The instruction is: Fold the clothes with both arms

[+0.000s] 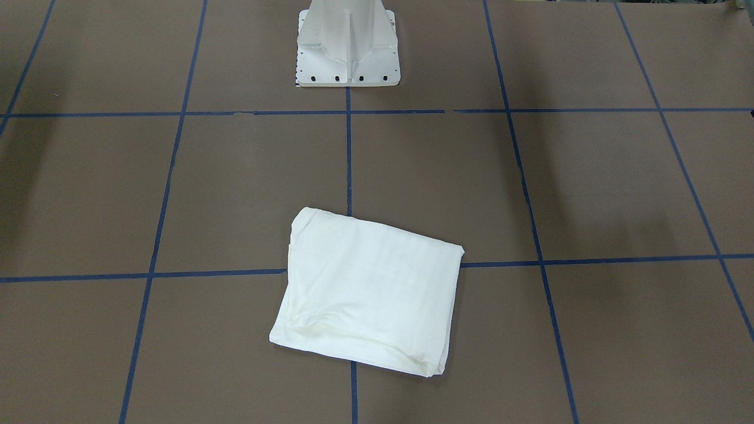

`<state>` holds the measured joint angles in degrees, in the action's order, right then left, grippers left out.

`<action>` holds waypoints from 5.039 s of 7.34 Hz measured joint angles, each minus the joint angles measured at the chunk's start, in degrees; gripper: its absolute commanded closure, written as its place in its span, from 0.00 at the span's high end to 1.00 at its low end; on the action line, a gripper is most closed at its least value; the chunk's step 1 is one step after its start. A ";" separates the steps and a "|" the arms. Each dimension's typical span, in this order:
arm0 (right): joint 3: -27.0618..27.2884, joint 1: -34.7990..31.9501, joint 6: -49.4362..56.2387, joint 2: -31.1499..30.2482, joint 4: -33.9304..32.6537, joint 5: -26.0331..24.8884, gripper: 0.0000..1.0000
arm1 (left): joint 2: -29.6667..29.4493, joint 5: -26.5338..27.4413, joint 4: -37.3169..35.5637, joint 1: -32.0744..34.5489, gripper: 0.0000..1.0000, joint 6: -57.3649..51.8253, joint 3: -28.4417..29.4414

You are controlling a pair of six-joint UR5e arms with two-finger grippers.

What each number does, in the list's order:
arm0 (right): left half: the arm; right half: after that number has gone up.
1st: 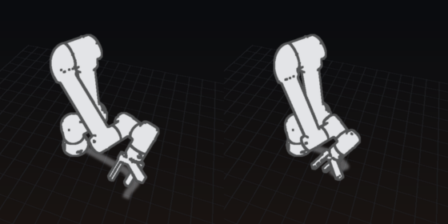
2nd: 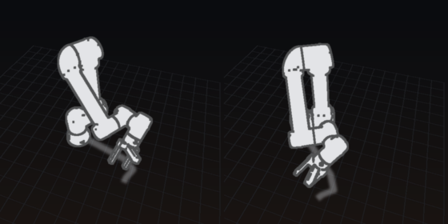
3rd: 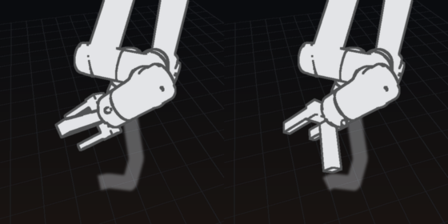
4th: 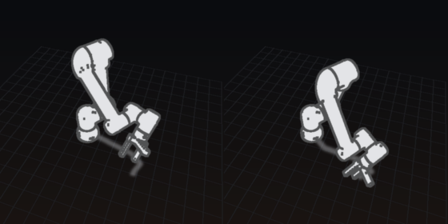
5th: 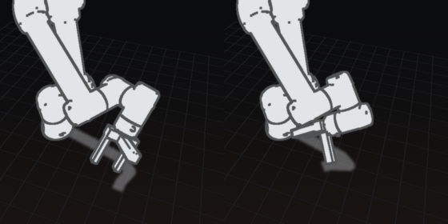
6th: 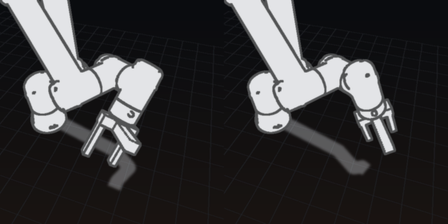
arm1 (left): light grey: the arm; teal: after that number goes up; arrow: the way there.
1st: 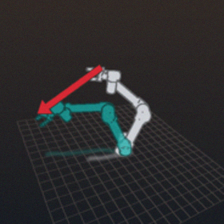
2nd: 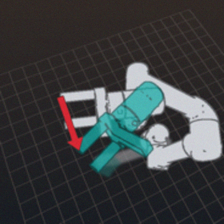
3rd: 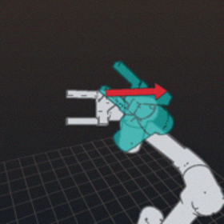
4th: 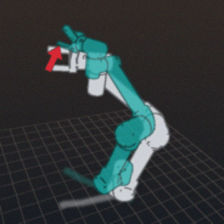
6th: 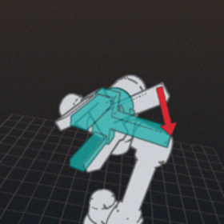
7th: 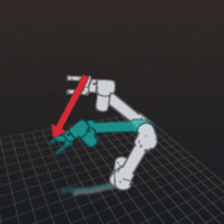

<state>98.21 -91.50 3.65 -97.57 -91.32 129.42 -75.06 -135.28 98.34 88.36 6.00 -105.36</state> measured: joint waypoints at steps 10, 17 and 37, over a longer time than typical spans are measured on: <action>-0.32 0.00 0.51 -0.28 0.09 0.03 1.00 | -0.18 0.11 1.33 0.06 1.00 0.30 -0.15; -0.38 0.09 0.19 -0.20 0.04 0.08 1.00 | -0.18 0.11 1.25 0.06 1.00 0.33 -0.40; -1.50 0.27 0.21 -0.66 4.66 0.41 1.00 | -0.09 -0.04 1.41 0.05 1.00 0.12 0.15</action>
<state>96.71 -91.23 3.86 -98.23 -86.66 129.83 -75.15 -135.32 99.75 88.41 6.12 -105.22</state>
